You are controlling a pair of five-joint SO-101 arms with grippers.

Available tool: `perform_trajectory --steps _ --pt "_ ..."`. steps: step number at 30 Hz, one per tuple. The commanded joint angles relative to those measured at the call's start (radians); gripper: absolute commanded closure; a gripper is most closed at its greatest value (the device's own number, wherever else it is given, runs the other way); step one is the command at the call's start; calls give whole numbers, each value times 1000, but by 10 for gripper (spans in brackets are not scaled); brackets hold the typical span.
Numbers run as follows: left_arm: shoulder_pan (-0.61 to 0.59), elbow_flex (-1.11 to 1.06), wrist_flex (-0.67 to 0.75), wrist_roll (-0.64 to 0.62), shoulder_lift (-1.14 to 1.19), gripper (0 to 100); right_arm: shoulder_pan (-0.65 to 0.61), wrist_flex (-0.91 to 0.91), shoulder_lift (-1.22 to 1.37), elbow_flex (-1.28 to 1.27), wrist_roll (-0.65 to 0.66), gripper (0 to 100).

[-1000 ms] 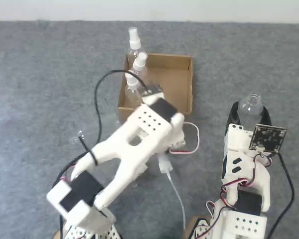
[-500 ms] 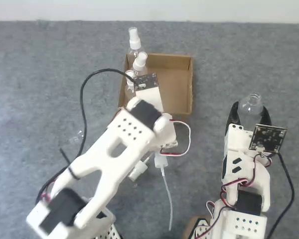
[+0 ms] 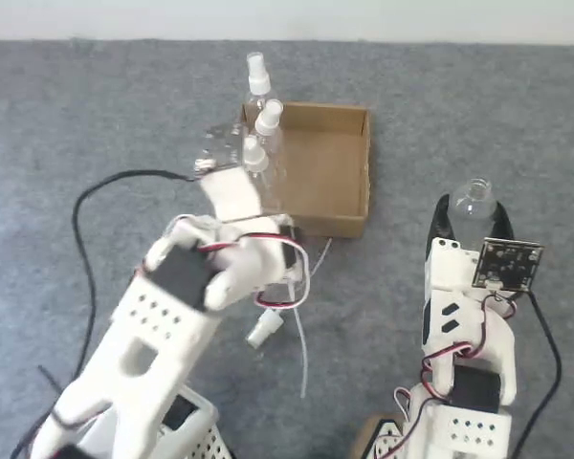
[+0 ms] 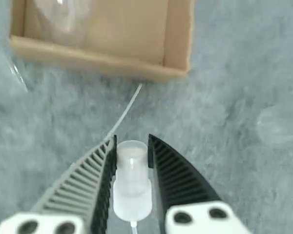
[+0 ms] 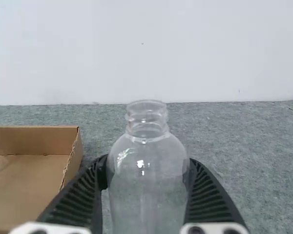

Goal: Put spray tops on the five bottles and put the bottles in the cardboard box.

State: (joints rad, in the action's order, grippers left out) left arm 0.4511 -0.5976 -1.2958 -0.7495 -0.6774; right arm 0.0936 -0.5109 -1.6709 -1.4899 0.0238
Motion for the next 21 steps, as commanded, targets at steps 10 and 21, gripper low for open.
perform_trajectory --steps 10,21 --pt "-69 7 49 114 -267 987 -110 15 -28 14 21 940" --pt "-249 -90 252 115 -414 987 -237 15 -30 2 20 940"
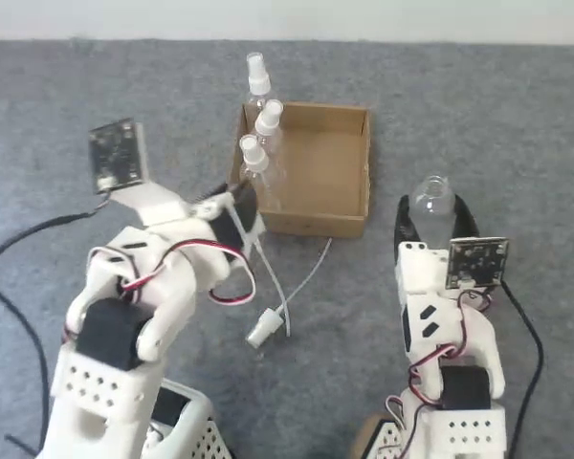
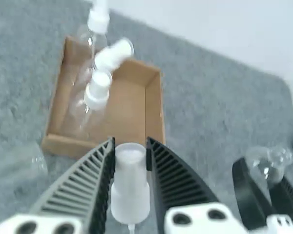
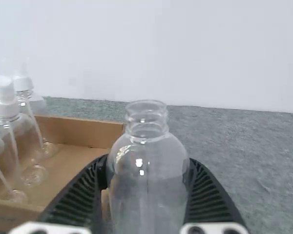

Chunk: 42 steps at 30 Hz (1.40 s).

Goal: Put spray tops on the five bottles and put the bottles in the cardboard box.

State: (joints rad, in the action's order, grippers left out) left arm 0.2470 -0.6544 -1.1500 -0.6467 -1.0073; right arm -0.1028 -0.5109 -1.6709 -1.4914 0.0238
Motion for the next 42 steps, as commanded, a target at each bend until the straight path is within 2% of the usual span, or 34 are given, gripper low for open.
perform_trajectory --steps 1,13,17,21,24,26,32,39,42 --pt "-49 -54 132 12 -107 987 -53 15 -30 3 20 939" --pt "-66 -380 445 9 -500 987 -222 22 -30 -35 21 936" --pt "-115 -498 554 9 -646 987 -282 16 -30 -35 28 936" --pt "-169 -602 640 8 -784 987 -341 24 -30 -68 118 939" --pt "-170 -633 652 0 -827 987 -395 25 -30 -84 158 939" --pt "-172 -634 652 -48 -813 987 -418 24 -30 -89 161 939" --pt "-181 -627 654 -138 -818 987 -429 16 -28 -92 161 939" --pt "-371 -621 684 -336 -818 987 -536 18 -28 -123 213 939" --pt "-394 -621 683 -379 -818 987 -541 16 -28 -123 210 939"
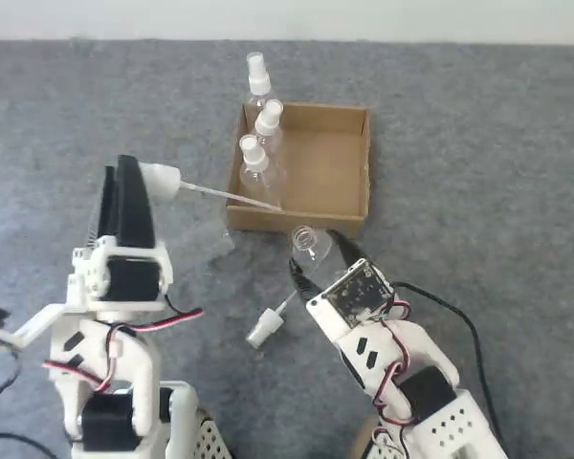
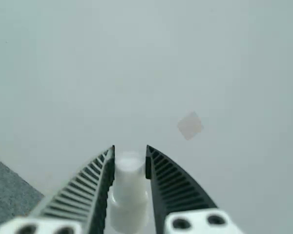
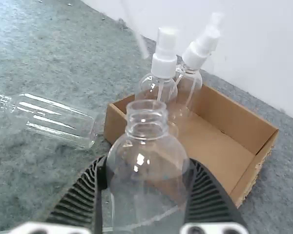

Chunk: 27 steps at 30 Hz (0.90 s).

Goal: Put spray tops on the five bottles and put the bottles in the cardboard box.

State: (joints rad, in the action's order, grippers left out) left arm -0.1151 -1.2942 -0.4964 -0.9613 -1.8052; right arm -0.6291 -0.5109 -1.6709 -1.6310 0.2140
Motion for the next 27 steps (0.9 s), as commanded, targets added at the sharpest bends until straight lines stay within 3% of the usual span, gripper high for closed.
perform_trajectory --steps 1,22,27 --pt "-31 18 29 -64 -20 987 -15 22 -28 11 21 939" --pt "-28 19 -77 -68 -20 987 -15 128 -28 -58 29 939" --pt "41 27 -74 -68 -20 987 -18 127 -21 -58 29 940"
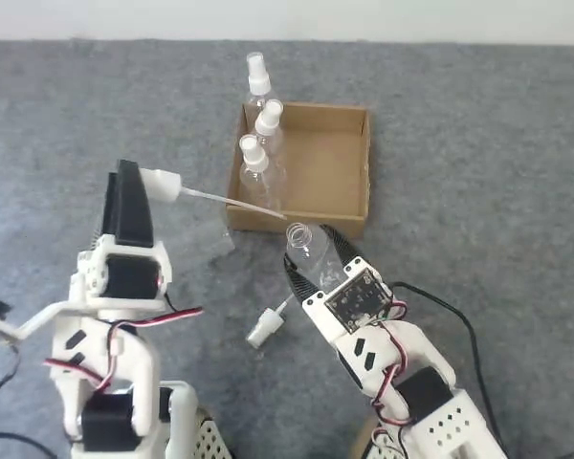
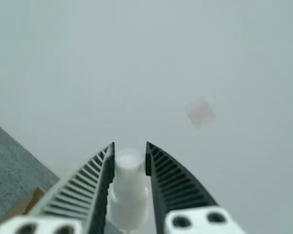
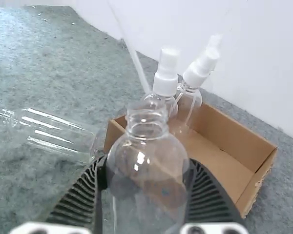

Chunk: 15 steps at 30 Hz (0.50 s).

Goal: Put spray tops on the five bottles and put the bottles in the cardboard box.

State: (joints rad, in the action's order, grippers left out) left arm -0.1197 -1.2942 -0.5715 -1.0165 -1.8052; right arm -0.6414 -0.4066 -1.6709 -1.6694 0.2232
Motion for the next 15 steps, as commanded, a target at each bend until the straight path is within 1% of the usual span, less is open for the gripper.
perform_trajectory --steps 1,6,11,15 --pt "52 36 2 -12 -20 987 -5 22 -21 -20 20 940" --pt "57 82 -11 -12 -20 987 -5 22 -21 -20 20 940" --pt "63 88 -89 -11 -20 987 -5 25 -21 -20 20 940" --pt "63 91 -91 -11 -20 987 -4 27 -21 -20 20 940"
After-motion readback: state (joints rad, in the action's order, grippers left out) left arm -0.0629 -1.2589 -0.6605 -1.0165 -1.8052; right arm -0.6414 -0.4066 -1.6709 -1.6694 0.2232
